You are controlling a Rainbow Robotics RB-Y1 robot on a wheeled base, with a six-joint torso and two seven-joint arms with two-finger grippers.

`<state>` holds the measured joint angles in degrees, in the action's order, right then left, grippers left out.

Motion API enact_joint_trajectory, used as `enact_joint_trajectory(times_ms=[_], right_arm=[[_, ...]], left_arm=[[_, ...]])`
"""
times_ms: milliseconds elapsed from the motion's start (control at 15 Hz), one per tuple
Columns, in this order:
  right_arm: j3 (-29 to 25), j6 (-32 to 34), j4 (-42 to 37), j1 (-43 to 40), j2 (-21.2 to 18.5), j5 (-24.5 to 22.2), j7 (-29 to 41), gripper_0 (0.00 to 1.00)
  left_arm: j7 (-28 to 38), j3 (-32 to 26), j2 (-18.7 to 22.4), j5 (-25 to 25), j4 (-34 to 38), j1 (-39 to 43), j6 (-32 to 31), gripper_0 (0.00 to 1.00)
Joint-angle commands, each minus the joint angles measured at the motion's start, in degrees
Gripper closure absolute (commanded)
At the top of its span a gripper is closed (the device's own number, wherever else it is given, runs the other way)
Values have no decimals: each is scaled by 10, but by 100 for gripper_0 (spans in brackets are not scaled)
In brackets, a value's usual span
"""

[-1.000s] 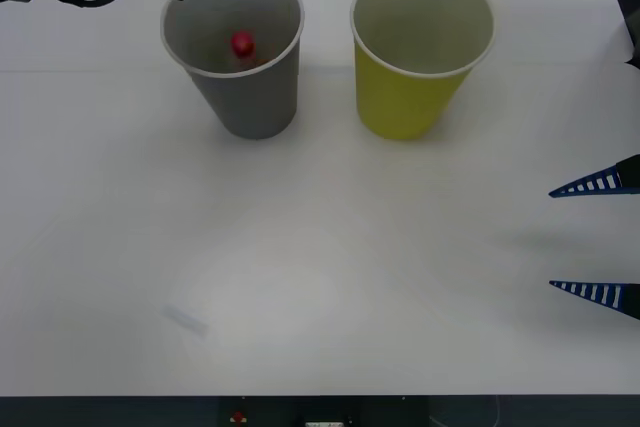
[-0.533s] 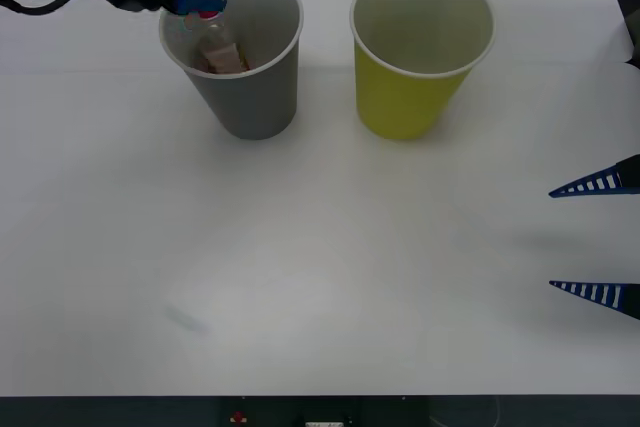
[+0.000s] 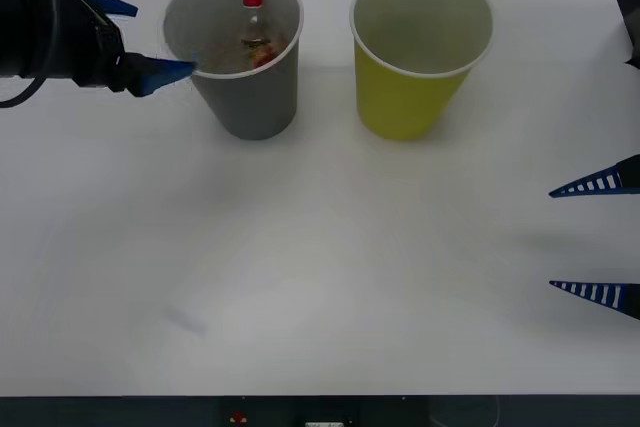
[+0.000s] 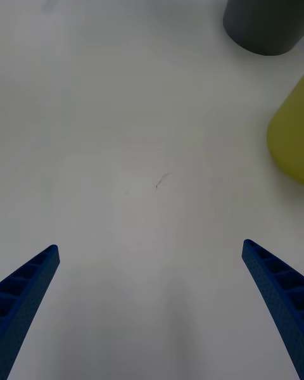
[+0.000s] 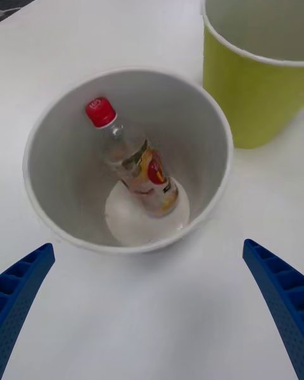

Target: Put the can into the green bin and the plastic bottle into the gray bin

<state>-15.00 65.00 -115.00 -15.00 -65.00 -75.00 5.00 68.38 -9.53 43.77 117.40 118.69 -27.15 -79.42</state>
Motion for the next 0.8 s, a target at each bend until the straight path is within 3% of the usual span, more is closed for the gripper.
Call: enact_joint_trajectory(times_ms=[67, 133, 267, 467, 800], right_arm=[[0, 0, 0, 0, 0, 0, 0, 0], [0, 0, 0, 0, 0, 0, 0, 0], [0, 0, 0, 0, 0, 0, 0, 0], [0, 0, 0, 0, 0, 0, 0, 0], [0, 0, 0, 0, 0, 0, 0, 0]], left_arm=[[-42, -55, -34, 2, 38, 45, -65, 0], [-65, -88, -57, 2, 48, 46, -106, 0], [-112, -133, -81, -7, 57, 54, -106, 0], [-175, -157, -82, -30, 66, 119, -106, 0], [-235, -150, 1, -79, 105, 236, -106, 0]])
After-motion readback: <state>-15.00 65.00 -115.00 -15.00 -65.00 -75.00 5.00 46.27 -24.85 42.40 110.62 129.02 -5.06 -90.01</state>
